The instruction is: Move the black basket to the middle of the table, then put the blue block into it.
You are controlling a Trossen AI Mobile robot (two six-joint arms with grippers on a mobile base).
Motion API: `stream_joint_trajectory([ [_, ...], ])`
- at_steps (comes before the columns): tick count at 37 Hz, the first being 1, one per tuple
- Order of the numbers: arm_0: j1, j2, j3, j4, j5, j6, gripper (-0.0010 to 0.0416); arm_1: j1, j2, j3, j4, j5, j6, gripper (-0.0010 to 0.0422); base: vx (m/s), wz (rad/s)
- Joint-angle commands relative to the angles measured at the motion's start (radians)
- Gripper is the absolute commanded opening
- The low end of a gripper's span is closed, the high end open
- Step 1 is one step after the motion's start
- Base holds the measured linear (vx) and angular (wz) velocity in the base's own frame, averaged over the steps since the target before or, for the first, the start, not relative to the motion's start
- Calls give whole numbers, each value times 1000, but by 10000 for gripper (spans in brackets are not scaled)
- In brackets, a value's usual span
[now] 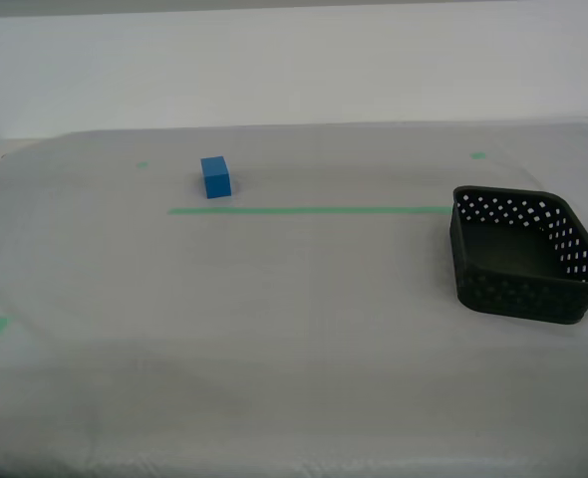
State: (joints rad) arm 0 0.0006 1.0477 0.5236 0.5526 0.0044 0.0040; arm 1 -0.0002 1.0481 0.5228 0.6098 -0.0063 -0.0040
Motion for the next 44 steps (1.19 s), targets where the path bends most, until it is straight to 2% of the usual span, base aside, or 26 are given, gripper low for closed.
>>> stream_joint_trajectory([
  [1,0,0,1,-12,-1,9,0,0,0,0,5,-1,2,0,0,0],
  [16,0,0,1,-95,-1,27,0,0,0,0,5,-1,2,0,0,0],
  [23,0,0,2,-119,-1,66,0,0,0,0,5,-1,2,0,0,0],
  [38,0,0,186,-576,-1,72,0,0,0,0,5,-1,2,0,0,0],
  [44,0,0,278,-785,-2,102,0,0,0,0,5,-1,2,0,0,0],
])
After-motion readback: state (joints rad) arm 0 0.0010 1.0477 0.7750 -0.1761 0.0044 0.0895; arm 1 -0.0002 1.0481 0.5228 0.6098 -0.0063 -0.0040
